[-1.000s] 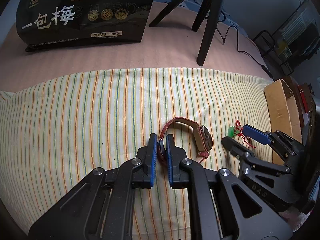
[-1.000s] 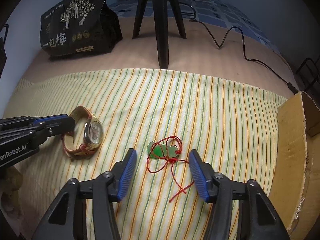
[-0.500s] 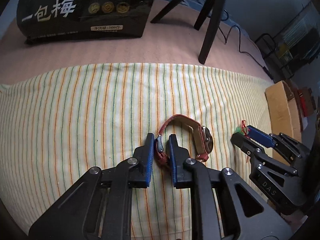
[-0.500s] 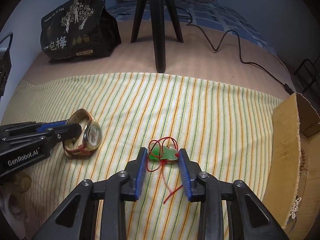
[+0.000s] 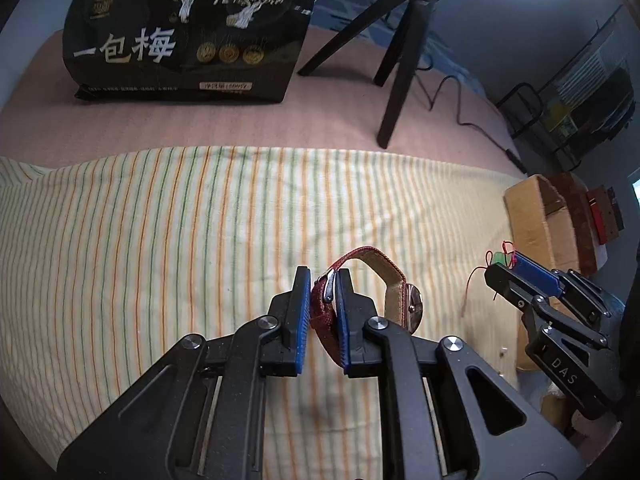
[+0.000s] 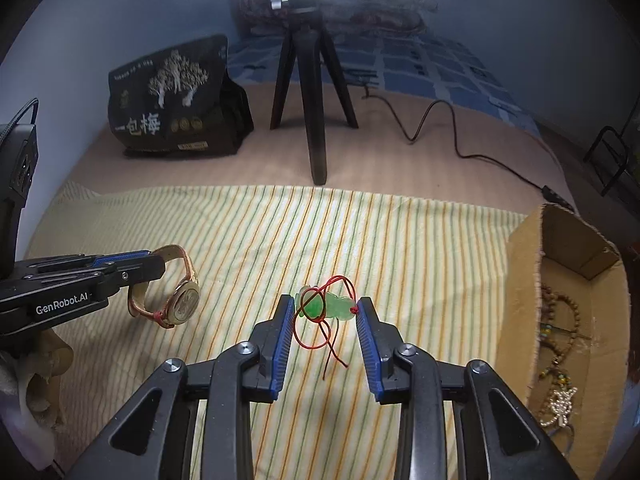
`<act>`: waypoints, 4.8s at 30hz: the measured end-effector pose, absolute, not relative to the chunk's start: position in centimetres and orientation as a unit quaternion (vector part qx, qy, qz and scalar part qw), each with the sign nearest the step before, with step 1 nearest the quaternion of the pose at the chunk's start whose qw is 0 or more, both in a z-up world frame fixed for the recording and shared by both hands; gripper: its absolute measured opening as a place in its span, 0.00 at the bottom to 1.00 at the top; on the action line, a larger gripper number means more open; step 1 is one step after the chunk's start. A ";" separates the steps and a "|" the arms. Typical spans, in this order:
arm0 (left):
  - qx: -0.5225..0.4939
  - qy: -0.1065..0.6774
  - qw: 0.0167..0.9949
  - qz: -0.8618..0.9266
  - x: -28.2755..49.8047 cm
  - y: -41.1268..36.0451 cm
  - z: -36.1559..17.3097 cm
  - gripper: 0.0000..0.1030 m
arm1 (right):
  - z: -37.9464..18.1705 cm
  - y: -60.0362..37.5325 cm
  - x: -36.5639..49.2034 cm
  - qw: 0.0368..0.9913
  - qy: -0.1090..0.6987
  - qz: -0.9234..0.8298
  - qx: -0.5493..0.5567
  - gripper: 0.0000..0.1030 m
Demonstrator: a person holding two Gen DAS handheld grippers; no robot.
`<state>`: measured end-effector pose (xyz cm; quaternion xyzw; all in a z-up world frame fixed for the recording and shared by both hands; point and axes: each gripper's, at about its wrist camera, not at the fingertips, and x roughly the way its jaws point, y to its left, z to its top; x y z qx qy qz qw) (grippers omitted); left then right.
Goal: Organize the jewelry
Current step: 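Close the right tool on the green jade pendant while the left tool holds the watch, then carry the watch and pendant over the cardboard box with both tools, then open both tools to drop the watch and pendant into the box, then move both tools back toward the two pearl earrings on the bedspread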
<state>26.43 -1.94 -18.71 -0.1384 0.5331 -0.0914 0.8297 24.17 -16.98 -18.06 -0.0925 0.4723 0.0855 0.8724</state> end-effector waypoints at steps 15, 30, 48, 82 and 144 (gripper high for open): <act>-0.118 0.485 0.853 -0.150 22.7 -7.0 -13.2 0.10 | -12.3 -22.1 21.0 0.902 0.421 0.068 -0.064 0.31; -0.097 0.466 0.852 -0.220 20.8 -15.6 -10.5 0.10 | -8.9 -30.4 19.0 0.918 0.396 0.011 -0.013 0.31; -0.052 0.465 0.845 -0.259 20.1 -24.9 -11.4 0.10 | -9.8 -38.7 18.1 0.909 0.412 -0.057 0.013 0.31; 0.001 0.454 0.844 -0.287 18.1 -28.6 -11.5 0.34 | -10.8 -39.3 18.6 0.905 0.418 -0.076 0.008 0.64; 0.043 0.522 0.780 -0.342 19.7 -22.1 -20.8 0.19 | -16.1 -29.5 7.1 0.867 0.492 0.068 -0.033 0.45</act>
